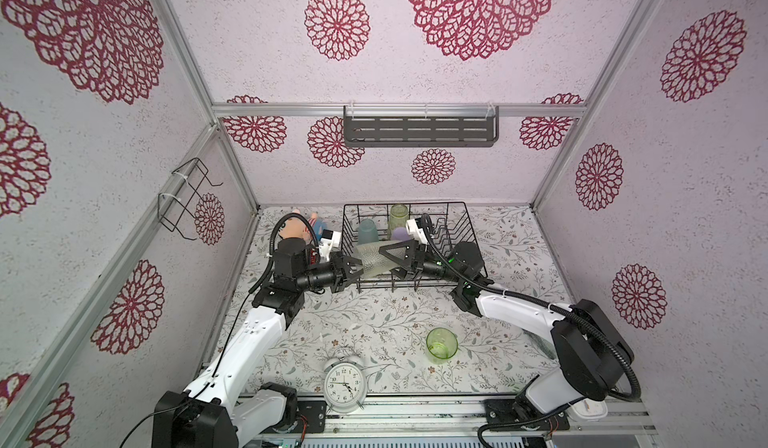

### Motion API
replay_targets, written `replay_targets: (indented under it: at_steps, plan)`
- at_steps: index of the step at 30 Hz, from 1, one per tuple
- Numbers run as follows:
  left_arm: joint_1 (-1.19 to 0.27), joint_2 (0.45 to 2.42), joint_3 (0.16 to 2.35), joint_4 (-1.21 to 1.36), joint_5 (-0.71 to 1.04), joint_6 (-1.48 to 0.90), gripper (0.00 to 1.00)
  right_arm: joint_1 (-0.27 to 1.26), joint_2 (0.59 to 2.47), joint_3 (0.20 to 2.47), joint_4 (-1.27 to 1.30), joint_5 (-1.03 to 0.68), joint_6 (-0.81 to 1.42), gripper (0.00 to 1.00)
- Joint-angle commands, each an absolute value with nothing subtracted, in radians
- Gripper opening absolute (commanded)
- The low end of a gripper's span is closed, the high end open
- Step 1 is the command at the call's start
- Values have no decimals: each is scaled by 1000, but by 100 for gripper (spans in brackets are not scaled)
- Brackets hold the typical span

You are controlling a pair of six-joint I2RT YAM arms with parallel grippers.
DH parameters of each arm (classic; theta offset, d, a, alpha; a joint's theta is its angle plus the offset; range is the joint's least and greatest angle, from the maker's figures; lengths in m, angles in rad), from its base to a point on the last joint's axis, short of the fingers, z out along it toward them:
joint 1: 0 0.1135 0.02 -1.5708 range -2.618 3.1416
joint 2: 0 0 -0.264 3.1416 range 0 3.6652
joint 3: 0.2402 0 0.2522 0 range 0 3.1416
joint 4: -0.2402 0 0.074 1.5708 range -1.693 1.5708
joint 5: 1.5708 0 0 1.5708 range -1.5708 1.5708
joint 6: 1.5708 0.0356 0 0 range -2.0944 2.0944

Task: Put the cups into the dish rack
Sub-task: 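Open the left gripper and draw it back while the right carries the frosted cup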

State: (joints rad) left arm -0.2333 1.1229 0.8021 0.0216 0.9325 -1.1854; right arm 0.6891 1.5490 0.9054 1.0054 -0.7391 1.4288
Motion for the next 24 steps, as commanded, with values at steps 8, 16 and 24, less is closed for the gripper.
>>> replay_targets:
  at_steps: [8, 16, 24]
  plan:
    - [-189, 1156, 814, 43, 936, -1155, 25, 688, 1581, 951, 1100, -745, 1410, 67]
    - [-114, 1154, 801, -57, 933, -1081, 43, 652, 1566, 966, 828, -640, 1217, 65]
    - [-60, 1127, 834, -480, 732, -791, 66, 646, 1534, 1124, 136, -266, 709, 63]
